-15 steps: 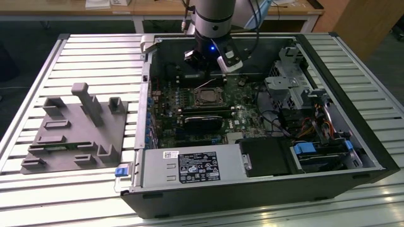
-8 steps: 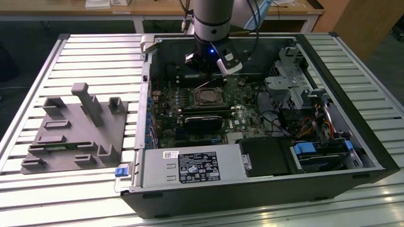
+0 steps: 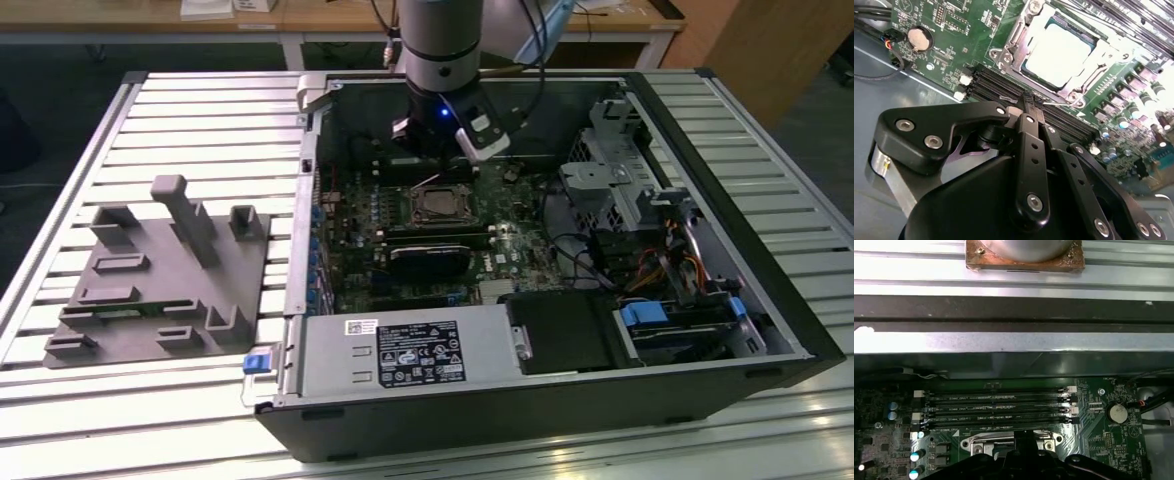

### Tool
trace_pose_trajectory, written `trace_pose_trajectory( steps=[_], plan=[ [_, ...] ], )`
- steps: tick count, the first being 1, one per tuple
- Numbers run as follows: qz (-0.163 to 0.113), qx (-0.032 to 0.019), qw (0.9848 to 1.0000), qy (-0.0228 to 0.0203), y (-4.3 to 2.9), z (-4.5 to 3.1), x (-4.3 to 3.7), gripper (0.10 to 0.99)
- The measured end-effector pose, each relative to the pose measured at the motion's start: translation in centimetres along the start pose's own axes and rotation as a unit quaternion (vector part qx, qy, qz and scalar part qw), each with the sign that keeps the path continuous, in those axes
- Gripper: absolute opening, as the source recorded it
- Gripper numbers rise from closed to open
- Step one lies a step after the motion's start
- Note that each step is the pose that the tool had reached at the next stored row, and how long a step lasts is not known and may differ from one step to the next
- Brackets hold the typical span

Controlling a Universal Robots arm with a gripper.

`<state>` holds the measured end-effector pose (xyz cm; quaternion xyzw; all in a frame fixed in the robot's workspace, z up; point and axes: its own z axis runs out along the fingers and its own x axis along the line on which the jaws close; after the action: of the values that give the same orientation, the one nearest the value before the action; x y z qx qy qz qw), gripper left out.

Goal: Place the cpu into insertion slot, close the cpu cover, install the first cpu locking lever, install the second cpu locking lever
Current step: 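Install the first cpu locking lever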

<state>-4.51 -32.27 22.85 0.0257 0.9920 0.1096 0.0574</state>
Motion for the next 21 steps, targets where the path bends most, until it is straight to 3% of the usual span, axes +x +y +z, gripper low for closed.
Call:
trace_pose_trajectory(
  steps=[3,10,17,21],
  plan=[
    [-0.001,-0.0004,1.0,-0.0062,-0.08,0.33,0.07,0.106],
    [-0.003,0.0009,0.9999,-0.0146,-0.21,0.92,0.15,0.106],
    [-0.002,0.0031,0.9999,-0.0155,-0.06,1.14,0.19,0.106],
    [-0.003,0.0079,0.9998,-0.0157,0.33,1.29,0.22,0.106]
  ],
)
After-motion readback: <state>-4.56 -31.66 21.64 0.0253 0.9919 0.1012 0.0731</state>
